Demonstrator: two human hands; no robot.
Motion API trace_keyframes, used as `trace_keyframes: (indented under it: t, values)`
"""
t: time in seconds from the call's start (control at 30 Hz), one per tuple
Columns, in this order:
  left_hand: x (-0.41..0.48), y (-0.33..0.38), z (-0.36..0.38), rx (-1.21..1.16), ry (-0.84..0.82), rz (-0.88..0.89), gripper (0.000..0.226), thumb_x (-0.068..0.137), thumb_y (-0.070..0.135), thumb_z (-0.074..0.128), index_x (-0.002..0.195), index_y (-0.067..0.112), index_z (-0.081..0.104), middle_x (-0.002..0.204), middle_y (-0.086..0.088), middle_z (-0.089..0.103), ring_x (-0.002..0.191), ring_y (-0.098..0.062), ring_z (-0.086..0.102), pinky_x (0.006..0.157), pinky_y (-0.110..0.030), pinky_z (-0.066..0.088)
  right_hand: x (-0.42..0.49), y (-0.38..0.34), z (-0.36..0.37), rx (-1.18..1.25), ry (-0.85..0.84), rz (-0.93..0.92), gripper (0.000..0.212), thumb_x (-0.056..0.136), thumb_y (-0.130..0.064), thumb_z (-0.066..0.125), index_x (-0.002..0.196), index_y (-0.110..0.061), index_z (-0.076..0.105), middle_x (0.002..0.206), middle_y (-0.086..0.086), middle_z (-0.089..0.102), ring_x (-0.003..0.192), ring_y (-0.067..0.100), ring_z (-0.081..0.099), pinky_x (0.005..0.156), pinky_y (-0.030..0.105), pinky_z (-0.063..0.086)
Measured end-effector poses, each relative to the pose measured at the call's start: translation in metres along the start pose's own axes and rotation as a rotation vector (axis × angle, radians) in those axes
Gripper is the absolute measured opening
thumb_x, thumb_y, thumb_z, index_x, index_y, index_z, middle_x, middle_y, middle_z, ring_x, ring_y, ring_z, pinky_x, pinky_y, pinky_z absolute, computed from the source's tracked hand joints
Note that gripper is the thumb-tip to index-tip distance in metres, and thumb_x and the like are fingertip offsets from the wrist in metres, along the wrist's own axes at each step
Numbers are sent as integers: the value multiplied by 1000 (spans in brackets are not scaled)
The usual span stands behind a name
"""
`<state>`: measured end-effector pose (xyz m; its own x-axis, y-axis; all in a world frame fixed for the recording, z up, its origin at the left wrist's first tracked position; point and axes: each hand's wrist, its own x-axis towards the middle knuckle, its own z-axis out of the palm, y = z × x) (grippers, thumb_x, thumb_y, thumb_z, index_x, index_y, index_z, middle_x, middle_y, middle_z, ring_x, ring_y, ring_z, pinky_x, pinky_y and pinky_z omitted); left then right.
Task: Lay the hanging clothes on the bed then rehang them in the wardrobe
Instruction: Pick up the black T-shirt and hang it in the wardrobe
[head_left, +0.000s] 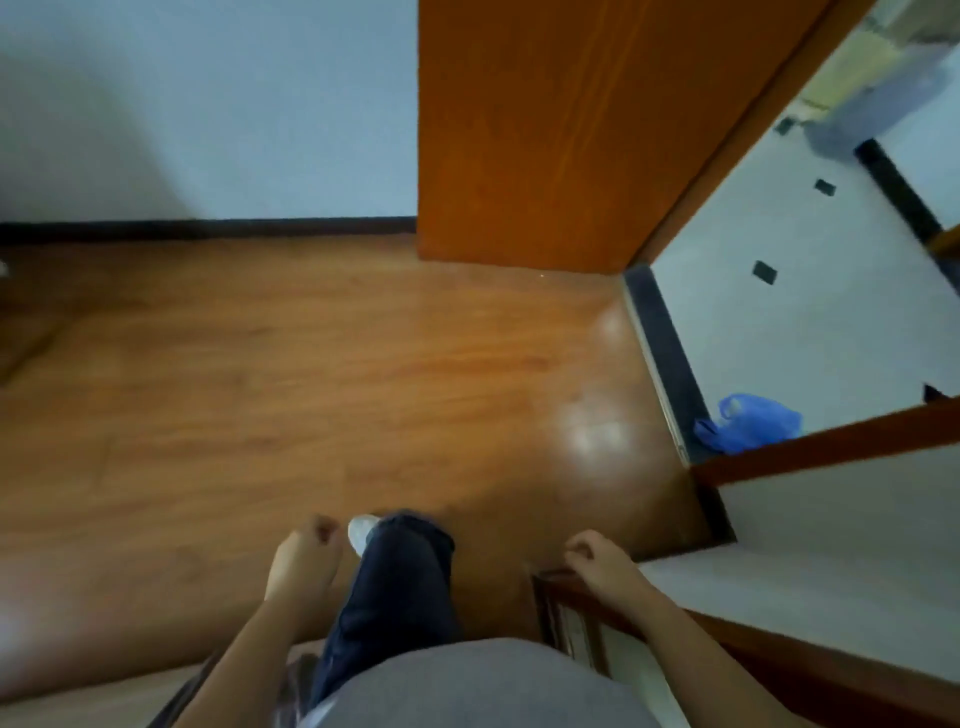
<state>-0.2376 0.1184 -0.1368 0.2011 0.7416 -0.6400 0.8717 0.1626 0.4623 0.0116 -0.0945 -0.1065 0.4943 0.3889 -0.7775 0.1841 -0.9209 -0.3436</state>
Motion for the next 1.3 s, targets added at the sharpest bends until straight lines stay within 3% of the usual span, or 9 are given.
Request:
trace_keyframes:
  t: [0.17,0.33,0.47,0.53,0.67,0.83,0.97,1.17,1.3]
  values:
    - [38,-64,-52,-68,70,-276,28,87,12,51,113,2,56,109,-18,63,98,-32,58,77,-32,42,55,-95,-1,-131,-115,-36,26,94,-25,45,117,-13,51,112,5,55,107,21,56,86,28,45]
    - [67,-101,-107,-230,164,-473,29,88,13,49,113,1,56,106,-20,62,90,-31,56,73,-32,42,125,-203,1,-269,-118,-88,14,93,-16,47,100,-7,54,98,13,57,84,23,54,76,33,47]
    - [76,-119,-144,-366,272,-541,23,84,6,47,98,-7,59,83,-19,61,70,-30,51,62,-30,35,154,-303,28,-215,-115,-147,29,93,-12,46,116,4,53,96,15,63,77,25,55,62,26,40]
    - [76,-129,-154,-445,307,-599,20,82,8,47,88,-4,61,80,-22,62,74,-38,55,61,-33,37,154,-352,45,-216,-143,-187,30,94,-9,44,119,5,50,106,18,61,81,25,55,56,22,36]
    - [74,-147,-160,-658,352,-717,21,83,7,46,63,9,54,70,-11,58,71,-28,54,64,-33,39,161,-427,74,-225,-202,-255,29,94,-7,43,120,4,50,121,22,58,89,24,53,59,25,37]
    - [74,-179,-173,-1330,602,-1106,26,93,8,40,114,-2,51,100,-16,61,97,-27,59,63,-31,39,192,-518,100,-305,-250,-286,28,96,-13,41,120,-2,50,121,18,59,94,27,56,79,33,40]
    - [84,-188,-206,-1343,713,-1260,29,93,9,42,118,-4,50,110,-21,61,101,-32,59,75,-37,39,214,-607,131,-391,-336,-315,30,96,-16,40,122,-5,49,117,15,60,95,26,56,93,41,40]
    - [124,-165,-265,-1387,851,-1201,21,89,4,44,100,-5,58,87,-17,61,78,-28,59,56,-27,36,207,-777,199,-546,-469,-442,34,96,-15,43,126,-1,46,115,19,60,99,30,55,103,47,34]
    - [132,-158,-302,-1394,965,-1166,14,85,6,49,96,8,58,87,-13,65,84,-28,62,76,-36,48,172,-855,275,-711,-492,-639,30,96,-13,41,121,1,48,114,20,60,110,38,56,102,48,35]
